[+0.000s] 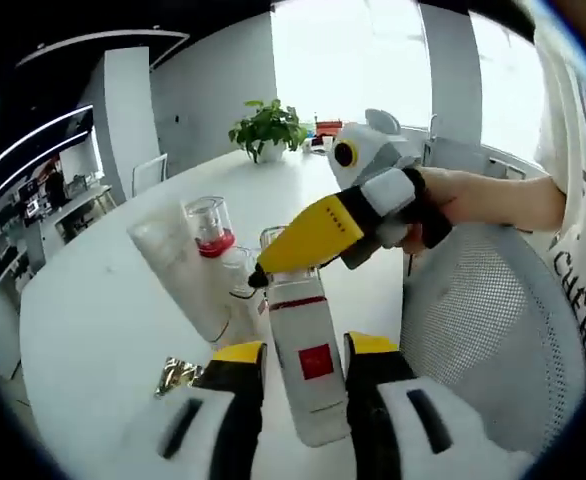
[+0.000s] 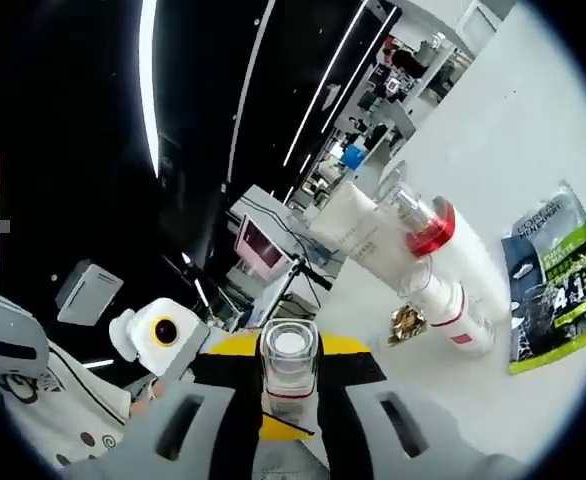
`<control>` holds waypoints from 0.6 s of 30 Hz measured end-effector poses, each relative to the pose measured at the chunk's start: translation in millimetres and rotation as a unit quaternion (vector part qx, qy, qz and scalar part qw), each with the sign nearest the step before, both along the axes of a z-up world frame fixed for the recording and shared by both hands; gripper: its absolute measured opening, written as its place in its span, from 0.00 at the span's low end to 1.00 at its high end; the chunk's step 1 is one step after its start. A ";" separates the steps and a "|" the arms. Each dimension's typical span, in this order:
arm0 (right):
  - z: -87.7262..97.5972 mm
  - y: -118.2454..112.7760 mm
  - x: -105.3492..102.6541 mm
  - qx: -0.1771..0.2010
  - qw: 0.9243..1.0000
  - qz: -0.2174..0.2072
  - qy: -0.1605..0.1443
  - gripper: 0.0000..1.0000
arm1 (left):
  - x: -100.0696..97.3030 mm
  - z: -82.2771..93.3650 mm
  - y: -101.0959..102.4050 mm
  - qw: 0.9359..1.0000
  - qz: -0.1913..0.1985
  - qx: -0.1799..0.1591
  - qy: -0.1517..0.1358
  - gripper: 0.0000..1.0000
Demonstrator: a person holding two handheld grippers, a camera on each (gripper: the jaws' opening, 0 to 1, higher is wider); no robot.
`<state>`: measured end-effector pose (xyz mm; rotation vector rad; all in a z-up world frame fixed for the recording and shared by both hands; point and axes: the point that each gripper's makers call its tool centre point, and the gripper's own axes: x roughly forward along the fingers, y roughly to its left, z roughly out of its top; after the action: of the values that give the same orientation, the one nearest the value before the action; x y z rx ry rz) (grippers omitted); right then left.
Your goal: Arrange the skincare products in the storage area until every visible bottle or jar stands upright without overlapping.
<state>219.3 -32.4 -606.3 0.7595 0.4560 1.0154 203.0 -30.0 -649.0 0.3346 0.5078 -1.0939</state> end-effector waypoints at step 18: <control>4.3 32.1 -31.5 -0.125 0.965 0.099 -0.208 0.19 | -17.9 -4.4 4.7 0.995 -0.078 -0.022 0.064 0.30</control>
<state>187.9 -0.3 -602.0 0.2640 0.2900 1.2422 185.1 -25.3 -653.3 0.2689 0.5782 -1.2824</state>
